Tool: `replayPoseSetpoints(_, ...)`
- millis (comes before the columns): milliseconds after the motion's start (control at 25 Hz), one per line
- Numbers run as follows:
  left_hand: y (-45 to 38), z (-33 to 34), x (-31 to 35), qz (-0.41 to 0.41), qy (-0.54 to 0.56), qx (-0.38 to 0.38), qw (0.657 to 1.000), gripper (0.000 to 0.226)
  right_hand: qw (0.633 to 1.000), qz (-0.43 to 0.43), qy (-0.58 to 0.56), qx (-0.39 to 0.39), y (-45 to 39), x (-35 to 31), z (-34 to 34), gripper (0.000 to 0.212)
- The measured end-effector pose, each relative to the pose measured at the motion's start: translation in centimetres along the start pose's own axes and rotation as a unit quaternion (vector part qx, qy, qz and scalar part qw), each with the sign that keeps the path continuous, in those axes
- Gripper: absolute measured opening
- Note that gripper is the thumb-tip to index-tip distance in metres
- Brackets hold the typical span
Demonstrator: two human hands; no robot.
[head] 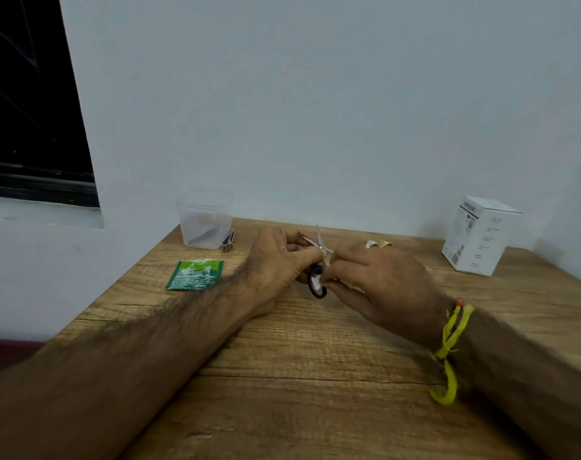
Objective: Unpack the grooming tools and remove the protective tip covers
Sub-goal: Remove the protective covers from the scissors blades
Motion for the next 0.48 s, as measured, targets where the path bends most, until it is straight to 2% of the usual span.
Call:
replayPoseSetpoints(160,-0.16,0.14,-0.3,-0.025,-0.017,-0.02,0.999,0.007,0.998,-0.04,0.038,-0.016,-0.18,-0.15,-0.04,0.01)
replayPoseSetpoints(320,-0.06,0.39,-0.36,-0.044,-0.033,-0.054,0.997,0.002,0.991,-0.068,0.108,-0.034,-0.54,-0.63,0.32,0.024)
replayPoseSetpoints(480,-0.01,0.72,-0.34,-0.059,-0.061,-0.066,0.994,0.006,0.992,-0.071,0.096,-0.046,-0.48,-0.91,0.45,0.024)
Point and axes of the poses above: each hand's wrist, its own y-axis away from the middle knuckle, its own z-axis out of the palm, x = y × z, the point moved 5 cm from there along -y, towards the middle knuckle, and after that the axes turned 4 degrees about -z, right-handed, at the moved point
